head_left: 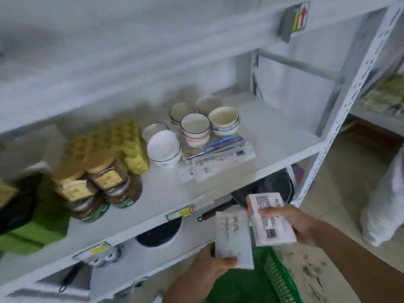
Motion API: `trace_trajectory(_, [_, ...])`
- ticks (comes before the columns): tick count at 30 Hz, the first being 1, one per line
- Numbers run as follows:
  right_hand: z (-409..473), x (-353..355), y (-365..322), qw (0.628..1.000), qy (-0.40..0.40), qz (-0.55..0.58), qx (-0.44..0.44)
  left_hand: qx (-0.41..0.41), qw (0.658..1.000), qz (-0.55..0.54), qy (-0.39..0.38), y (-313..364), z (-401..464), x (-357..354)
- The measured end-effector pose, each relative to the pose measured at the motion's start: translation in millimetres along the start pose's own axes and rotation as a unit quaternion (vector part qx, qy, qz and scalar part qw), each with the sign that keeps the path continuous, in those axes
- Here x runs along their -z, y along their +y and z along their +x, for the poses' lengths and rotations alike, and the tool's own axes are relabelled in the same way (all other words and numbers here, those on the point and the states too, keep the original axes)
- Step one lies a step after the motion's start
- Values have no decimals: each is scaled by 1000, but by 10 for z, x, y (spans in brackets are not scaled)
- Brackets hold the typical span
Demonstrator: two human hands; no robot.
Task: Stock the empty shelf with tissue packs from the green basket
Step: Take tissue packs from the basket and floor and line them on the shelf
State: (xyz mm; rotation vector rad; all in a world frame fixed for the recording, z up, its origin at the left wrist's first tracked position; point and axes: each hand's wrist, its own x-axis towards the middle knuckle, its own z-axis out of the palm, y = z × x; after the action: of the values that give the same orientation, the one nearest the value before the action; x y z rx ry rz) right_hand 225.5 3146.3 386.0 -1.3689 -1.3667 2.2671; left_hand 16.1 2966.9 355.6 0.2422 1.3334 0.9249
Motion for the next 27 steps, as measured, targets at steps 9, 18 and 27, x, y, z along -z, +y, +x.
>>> trace_trajectory(9, [-986,-438,-1466,998,-27,-29,53,-67,995,67,33,1105,-1496,51])
trace_trajectory(18, [-1517,-1077,-2613,978,-136,-117,107,-213,976,51,18,1936,-2777,269])
trace_trajectory(27, [-1990,-2156,-3672,956,-179,-140,185,-303,953,14,8,2438,-3800,920])
